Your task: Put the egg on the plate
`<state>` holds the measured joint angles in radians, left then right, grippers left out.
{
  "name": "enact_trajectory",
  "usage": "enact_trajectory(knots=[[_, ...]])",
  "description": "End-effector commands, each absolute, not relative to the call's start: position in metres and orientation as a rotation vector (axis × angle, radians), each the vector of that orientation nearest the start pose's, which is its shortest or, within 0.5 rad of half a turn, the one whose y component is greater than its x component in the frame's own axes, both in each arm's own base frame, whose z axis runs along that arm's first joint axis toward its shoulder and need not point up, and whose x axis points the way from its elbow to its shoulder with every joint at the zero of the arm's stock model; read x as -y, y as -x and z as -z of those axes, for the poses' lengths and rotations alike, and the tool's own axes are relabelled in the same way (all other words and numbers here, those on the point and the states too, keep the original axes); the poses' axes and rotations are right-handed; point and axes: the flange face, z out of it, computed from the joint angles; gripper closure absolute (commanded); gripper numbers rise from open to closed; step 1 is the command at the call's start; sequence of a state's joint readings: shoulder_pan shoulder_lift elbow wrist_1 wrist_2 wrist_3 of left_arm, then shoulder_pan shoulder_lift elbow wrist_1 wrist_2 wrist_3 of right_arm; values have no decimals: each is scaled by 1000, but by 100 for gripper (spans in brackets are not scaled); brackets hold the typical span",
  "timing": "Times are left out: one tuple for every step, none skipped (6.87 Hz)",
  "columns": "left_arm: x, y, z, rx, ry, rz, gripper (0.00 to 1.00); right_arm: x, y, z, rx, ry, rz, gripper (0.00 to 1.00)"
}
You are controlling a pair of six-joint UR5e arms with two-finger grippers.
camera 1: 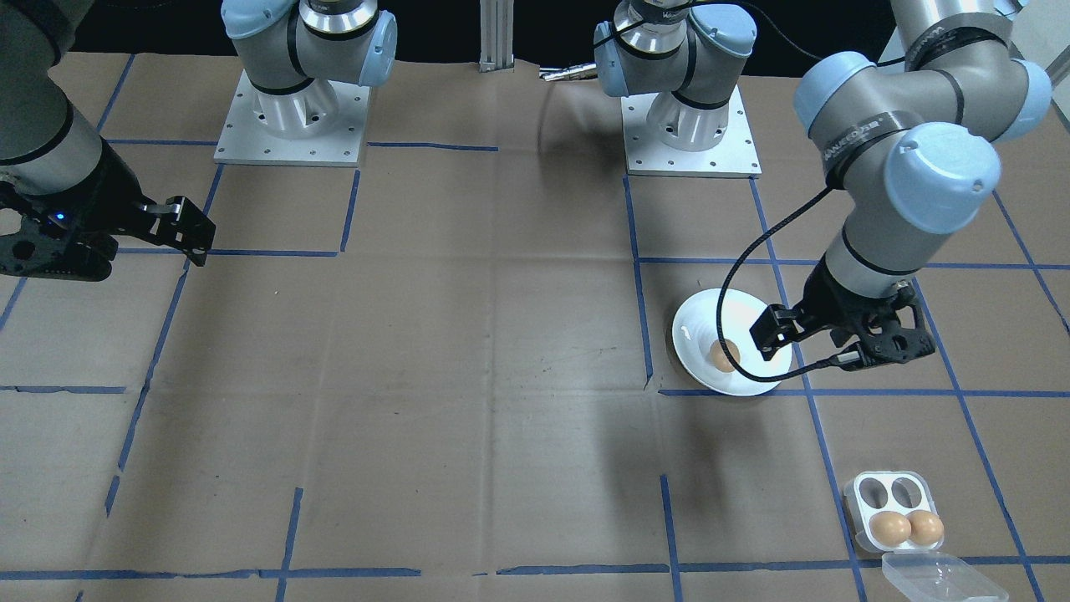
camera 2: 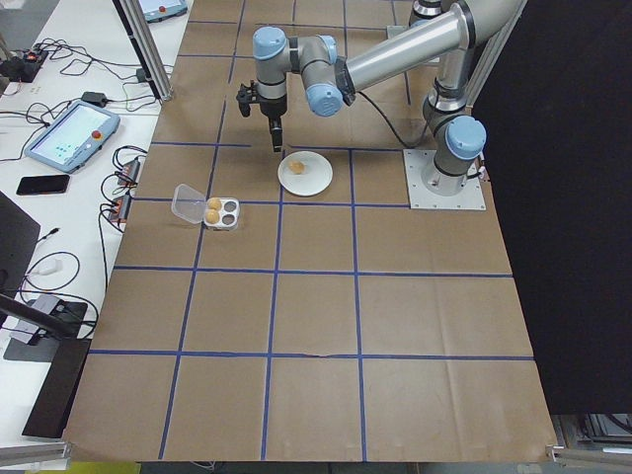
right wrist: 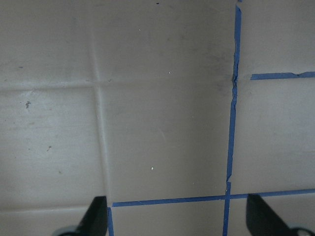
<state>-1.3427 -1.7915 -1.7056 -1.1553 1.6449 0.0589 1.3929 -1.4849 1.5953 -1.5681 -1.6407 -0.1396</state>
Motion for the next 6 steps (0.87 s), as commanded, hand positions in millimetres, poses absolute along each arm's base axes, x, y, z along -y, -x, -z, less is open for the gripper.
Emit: enact_trajectory(knots=[[644, -58, -354, -3037, 265, 134, 0, 528, -33, -433, -3187, -55, -197, 0], [668, -81, -347, -3037, 265, 124, 0, 528, -33, -433, -3187, -55, -197, 0], [682, -114, -345, -3036, 324, 110, 0, 528, -33, -433, -3187, -55, -194, 0], [692, -151, -345, -3023, 387, 119, 0, 528, -33, -433, -3187, -55, -197, 0], [702, -162, -340, -3029, 298, 115, 0, 528, -33, -433, -3187, -55, -197, 0], [703, -164, -340, -3034, 57, 96, 0, 528, -33, -433, -3187, -55, -197, 0]])
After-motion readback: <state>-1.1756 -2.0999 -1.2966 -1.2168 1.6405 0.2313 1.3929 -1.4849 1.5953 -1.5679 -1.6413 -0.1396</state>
